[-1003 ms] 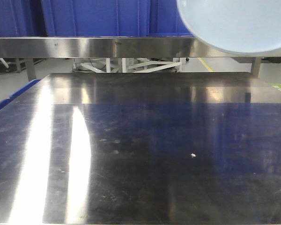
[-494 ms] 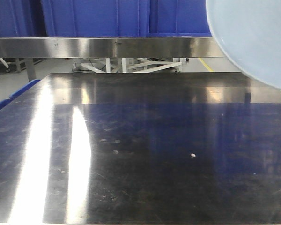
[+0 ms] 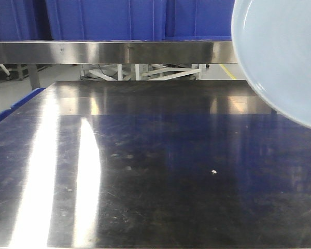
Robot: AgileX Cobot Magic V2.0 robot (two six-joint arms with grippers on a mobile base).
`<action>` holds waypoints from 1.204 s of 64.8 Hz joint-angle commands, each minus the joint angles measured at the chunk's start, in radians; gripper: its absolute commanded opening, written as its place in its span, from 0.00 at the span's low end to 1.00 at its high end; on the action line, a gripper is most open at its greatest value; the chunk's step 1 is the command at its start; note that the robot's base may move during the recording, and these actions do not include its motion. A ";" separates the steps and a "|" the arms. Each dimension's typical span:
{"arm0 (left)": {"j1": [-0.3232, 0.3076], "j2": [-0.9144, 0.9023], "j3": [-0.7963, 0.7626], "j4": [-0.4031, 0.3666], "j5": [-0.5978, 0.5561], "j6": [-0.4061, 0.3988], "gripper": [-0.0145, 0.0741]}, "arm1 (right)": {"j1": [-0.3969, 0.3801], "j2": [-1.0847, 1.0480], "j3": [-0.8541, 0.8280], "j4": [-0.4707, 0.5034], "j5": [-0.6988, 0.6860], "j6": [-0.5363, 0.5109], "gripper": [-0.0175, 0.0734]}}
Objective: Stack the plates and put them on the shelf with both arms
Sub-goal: 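Turn the base away from the table holding the stack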
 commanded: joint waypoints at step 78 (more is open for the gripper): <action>0.002 0.003 -0.029 -0.002 -0.087 -0.010 0.26 | -0.006 0.002 -0.033 0.000 -0.091 -0.002 0.25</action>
